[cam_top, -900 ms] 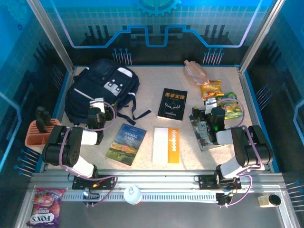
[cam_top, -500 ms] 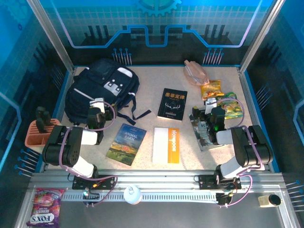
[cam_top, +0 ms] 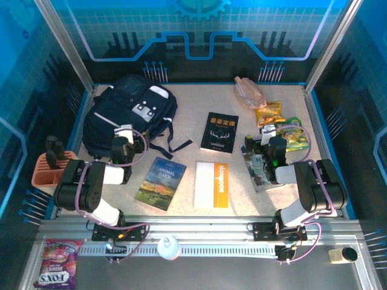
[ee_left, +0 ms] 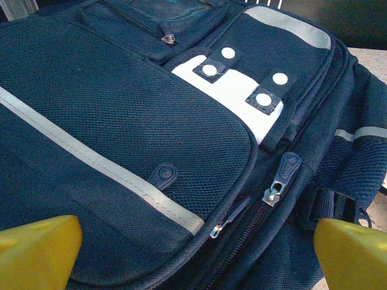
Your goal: Pack the student bag
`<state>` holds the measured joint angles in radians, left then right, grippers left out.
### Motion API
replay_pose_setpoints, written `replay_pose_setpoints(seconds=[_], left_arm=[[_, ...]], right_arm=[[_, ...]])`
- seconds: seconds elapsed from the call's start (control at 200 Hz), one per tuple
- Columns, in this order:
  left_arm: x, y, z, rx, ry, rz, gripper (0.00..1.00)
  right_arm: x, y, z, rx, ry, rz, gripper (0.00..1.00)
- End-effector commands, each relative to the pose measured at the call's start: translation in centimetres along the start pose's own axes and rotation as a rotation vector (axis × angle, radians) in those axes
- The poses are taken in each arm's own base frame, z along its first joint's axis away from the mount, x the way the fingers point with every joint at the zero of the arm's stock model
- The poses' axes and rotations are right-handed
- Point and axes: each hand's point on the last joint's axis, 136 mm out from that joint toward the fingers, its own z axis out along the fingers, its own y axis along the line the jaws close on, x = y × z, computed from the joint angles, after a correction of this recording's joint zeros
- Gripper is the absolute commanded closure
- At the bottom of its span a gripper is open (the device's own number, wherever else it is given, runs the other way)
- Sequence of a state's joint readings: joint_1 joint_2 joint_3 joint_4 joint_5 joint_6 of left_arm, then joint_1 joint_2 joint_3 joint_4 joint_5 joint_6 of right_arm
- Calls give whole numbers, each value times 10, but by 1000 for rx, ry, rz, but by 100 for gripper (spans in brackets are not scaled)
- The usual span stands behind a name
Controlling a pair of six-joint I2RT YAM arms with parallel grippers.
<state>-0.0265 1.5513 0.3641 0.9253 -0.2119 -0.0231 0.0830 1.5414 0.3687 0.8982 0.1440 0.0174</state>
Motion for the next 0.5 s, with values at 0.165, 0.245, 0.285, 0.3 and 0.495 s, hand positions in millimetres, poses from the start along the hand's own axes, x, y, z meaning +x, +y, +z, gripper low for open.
replay_pose_setpoints(seconds=[0.165,0.245,0.285,0.3,0.495], left_arm=[[-11,-4,-10,31,-83,3,1],[-17,-2,-16,23,-99,-2,1],[-19,-2,-19,19,-101,-3,1],[-21,-2,-20,19,-100,-3,1],[-48,-4,-35,-12,-68,-8,1]], right_arm=[[-18,-1,-13,-9,-113,-14,0],[-25,1,-18,-6,-124,-29,0],[-30,1,-21,2,-123,-37,0],[-32,2,-22,5,-120,-42,0],[-65,18,-27,51,-54,-125,0]])
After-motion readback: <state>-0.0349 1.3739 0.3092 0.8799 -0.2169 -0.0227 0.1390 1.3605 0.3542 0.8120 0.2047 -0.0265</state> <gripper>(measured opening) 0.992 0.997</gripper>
